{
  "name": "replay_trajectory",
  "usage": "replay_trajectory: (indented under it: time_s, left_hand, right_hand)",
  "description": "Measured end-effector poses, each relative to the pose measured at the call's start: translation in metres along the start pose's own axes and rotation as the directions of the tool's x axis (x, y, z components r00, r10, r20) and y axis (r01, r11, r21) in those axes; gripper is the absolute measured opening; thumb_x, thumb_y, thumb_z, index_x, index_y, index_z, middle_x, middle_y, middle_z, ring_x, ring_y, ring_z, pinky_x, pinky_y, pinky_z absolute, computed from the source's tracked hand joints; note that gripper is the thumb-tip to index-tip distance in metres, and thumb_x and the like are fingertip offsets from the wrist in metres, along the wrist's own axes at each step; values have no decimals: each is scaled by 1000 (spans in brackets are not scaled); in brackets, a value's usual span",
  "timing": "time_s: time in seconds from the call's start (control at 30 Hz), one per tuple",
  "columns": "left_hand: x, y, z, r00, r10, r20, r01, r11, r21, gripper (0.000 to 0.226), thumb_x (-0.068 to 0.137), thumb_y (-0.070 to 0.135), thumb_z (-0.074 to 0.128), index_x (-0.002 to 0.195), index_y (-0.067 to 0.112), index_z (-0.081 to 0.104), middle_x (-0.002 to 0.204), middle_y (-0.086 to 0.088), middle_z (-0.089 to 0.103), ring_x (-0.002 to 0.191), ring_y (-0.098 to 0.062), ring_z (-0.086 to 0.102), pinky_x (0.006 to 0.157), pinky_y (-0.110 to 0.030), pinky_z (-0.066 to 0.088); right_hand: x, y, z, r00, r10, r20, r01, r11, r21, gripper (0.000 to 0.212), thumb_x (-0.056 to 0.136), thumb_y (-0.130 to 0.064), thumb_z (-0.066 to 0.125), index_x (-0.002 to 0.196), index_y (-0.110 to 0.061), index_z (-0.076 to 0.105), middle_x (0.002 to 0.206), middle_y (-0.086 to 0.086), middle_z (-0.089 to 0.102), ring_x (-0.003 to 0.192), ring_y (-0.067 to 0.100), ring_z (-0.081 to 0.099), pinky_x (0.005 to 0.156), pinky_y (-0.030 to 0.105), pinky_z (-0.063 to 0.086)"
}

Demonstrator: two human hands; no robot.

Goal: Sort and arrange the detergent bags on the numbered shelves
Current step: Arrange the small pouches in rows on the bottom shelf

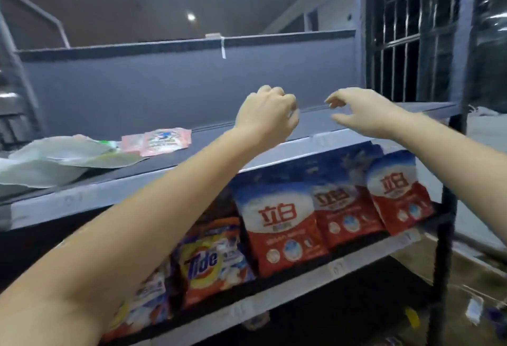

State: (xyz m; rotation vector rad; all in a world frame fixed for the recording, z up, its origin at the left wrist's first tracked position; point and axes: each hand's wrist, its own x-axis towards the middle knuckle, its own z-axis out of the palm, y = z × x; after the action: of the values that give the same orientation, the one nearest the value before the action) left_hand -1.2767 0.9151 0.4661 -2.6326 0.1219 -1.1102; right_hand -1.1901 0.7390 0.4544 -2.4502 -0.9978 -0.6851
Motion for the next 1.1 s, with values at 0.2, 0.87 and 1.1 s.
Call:
replay_trajectory:
  time_s: [0.2, 0.87, 1.1]
  left_hand:
    - [-50, -159, -51, 951, -300, 75, 280, 938, 206, 35, 97, 28, 38, 116, 15, 64, 118, -12, 59, 112, -31, 48, 93, -38, 43]
    - [-132, -413, -40, 294, -717, 632, 873, 471, 128, 72, 88, 72, 29, 137, 22, 49, 149, -3, 37, 135, -24, 35, 110, -40, 25]
    - [-130, -442, -29, 191, -796, 575, 803, 463, 375, 73, 83, 68, 49, 122, 7, 55, 104, -4, 58, 82, -20, 53, 72, -27, 38]
  right_hand:
    - [79, -131, 50, 966, -257, 12, 254, 960, 118, 37, 94, -21, 52, 129, -12, 49, 127, 4, 55, 119, 22, 48, 100, 30, 34]
    - [253, -280, 206, 751, 101, 652, -165, 985, 38, 86, 82, -67, 51, 141, -8, 33, 132, 10, 51, 107, 26, 59, 96, 33, 48]
    - [280, -287, 229, 686, 105, 720, -138, 990, -13, 71, 73, -70, 59, 94, -3, 67, 85, 9, 63, 81, 24, 54, 79, 25, 43]
